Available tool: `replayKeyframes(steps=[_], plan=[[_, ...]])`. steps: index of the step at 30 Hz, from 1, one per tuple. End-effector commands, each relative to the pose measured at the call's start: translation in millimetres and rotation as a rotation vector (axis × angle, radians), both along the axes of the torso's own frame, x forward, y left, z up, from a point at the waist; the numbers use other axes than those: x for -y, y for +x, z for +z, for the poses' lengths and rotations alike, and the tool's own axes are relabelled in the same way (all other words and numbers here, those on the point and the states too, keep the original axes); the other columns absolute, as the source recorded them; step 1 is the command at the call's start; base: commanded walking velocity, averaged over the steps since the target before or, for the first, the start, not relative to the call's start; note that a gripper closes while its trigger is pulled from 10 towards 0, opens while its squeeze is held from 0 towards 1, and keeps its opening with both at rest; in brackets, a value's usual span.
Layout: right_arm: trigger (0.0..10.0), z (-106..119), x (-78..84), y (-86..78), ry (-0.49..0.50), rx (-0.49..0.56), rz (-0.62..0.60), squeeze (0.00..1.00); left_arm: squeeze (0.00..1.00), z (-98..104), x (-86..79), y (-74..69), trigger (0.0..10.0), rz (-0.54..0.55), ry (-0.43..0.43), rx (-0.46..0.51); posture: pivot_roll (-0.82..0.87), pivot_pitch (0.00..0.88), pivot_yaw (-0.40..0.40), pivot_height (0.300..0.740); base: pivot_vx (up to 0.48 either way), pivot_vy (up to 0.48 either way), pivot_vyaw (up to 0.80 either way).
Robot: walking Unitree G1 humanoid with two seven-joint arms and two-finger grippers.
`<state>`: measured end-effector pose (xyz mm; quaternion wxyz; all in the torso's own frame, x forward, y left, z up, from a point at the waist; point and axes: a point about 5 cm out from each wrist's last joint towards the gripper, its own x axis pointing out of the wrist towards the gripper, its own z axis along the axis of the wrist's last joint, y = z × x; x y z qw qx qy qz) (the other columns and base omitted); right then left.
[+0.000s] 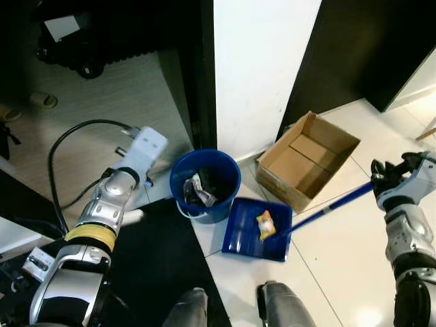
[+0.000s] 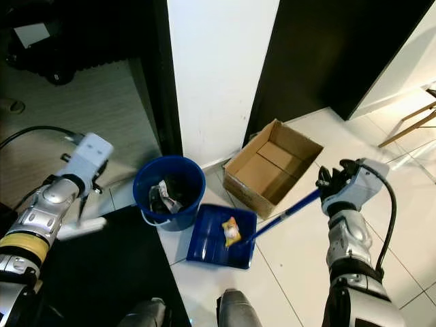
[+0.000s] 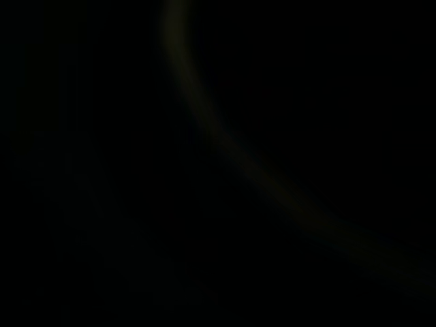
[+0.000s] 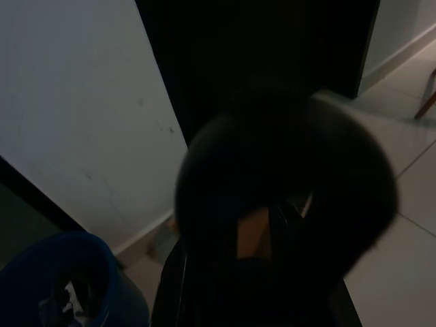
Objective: Sweep floor
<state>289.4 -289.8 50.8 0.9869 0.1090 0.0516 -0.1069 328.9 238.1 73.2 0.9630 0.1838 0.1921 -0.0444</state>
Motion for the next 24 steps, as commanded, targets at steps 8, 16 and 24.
replayKeyframes(steps=[8,16,24], plan=[[0.0,-15.3,-1.5,-15.9,-0.008,-0.022,-0.064,0.00,0.00,-27.5,1.0,-14.0,10.0,0.183,-0.179,-0.060,0.00,0.040,-0.027,0.740,0.000,0.000,0.00],[0.0,-15.3,15.9,-25.8,-0.042,-0.042,-0.120,0.00,0.00,-29.6,4.8,-13.1,10.0,0.242,-0.282,-0.061,-0.01,0.044,-0.029,0.740,0.000,0.000,0.00],[0.0,-19.9,19.9,-32.7,-0.049,-0.066,-0.148,0.00,0.00,-32.2,20.1,-11.3,10.0,0.218,-0.306,-0.066,-0.01,0.049,-0.031,0.740,-0.229,0.000,0.00]])
